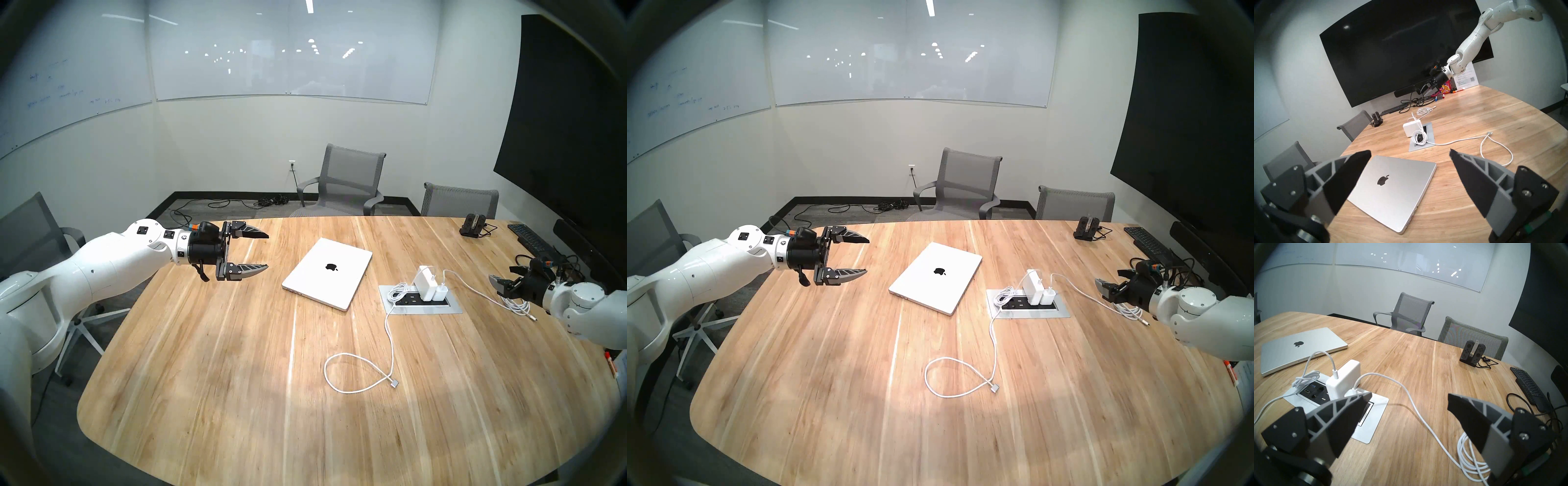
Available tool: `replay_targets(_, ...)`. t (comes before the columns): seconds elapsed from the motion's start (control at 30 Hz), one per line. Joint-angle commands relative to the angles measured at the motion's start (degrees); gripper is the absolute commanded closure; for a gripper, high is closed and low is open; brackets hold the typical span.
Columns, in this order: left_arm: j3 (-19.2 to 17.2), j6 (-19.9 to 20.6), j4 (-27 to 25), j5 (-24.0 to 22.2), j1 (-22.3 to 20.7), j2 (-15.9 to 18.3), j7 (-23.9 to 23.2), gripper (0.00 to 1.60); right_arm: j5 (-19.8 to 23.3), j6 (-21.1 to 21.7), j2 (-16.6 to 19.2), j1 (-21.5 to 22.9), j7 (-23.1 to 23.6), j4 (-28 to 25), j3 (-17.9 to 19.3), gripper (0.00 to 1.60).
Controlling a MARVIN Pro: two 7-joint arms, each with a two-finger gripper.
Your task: Plug the charging cable into the port of a MacBook
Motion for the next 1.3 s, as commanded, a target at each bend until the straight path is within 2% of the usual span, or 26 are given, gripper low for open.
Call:
replay_targets(0.0,-1.97,-1.24,-3.01,-2.65,-1.30,2.29,-3.97,0.00,-0.13,-0.27,0.05,0.70,0.14,-0.15,0.55,0.00)
replay_targets(0.13,-1.48,-2.41,-7.76,-2.05,-0.59,3.74,-3.14,0.00,-0.13,-0.27,0.05,0.69,0.13,-0.14,0.56,0.00)
replay_targets(0.23,-0.37,-2.44,-11.46,-0.82,0.30,4.15,-0.29,0.00,-0.13,-0.27,0.04,0.70,0.14,-0.14,0.55,0.00)
replay_targets(0.5,1.71,-2.86,-11.73,-0.14,2.46,2.67,2.14,0.00,-0.13,-0.28,0.04,0.73,0.15,-0.14,0.53,0.00)
replay_targets(0.63,3.02,-3.54,-10.82,0.48,3.45,1.59,2.97,0.00,-0.14,-0.28,0.04,0.75,0.15,-0.14,0.51,0.00)
replay_targets(0.87,4.35,-4.85,-9.06,1.00,3.80,0.76,1.46,0.00,-0.14,-0.29,0.04,0.83,0.16,-0.15,0.42,0.00)
replay_targets(1.03,4.69,-6.12,-5.07,-0.02,3.11,-0.62,-2.15,0.00,-0.13,-0.28,0.04,0.77,0.15,-0.14,0.49,0.00)
replay_targets(1.27,6.61,-6.92,0.44,1.09,0.42,-2.46,-0.76,0.00,-0.12,-0.27,0.04,0.69,0.13,-0.14,0.56,0.00)
